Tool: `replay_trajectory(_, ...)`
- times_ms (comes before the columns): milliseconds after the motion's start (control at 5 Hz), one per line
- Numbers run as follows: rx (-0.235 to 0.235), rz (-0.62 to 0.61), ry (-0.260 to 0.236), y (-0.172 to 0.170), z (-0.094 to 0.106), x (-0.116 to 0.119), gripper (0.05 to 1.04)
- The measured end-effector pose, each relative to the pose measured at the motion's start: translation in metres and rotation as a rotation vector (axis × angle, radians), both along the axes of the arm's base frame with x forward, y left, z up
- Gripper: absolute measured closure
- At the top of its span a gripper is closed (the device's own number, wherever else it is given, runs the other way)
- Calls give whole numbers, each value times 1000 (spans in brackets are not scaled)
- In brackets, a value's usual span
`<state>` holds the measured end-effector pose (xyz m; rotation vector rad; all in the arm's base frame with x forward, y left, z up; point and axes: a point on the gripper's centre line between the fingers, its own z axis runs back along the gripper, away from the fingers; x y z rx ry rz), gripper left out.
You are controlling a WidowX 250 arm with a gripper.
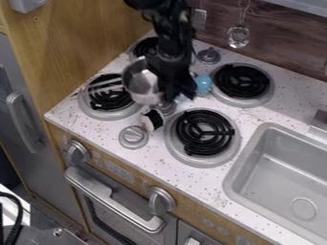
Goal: Move the silver pot from the lower left burner to the lower right burner
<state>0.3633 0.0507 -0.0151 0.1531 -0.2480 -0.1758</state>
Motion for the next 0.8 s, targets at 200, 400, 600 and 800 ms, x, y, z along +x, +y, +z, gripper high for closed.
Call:
replay_trajectory(200, -2, -32, 28, -42, -12, -19, 1013)
replay_trajectory(400, -12, -91, 16, -72, -22, -21, 1013)
replay_trajectory(600, -3, -142, 54, -86, -38, -25, 1013)
replay_trajectory(800, 2, -181, 84, -104, -49, -20, 1013)
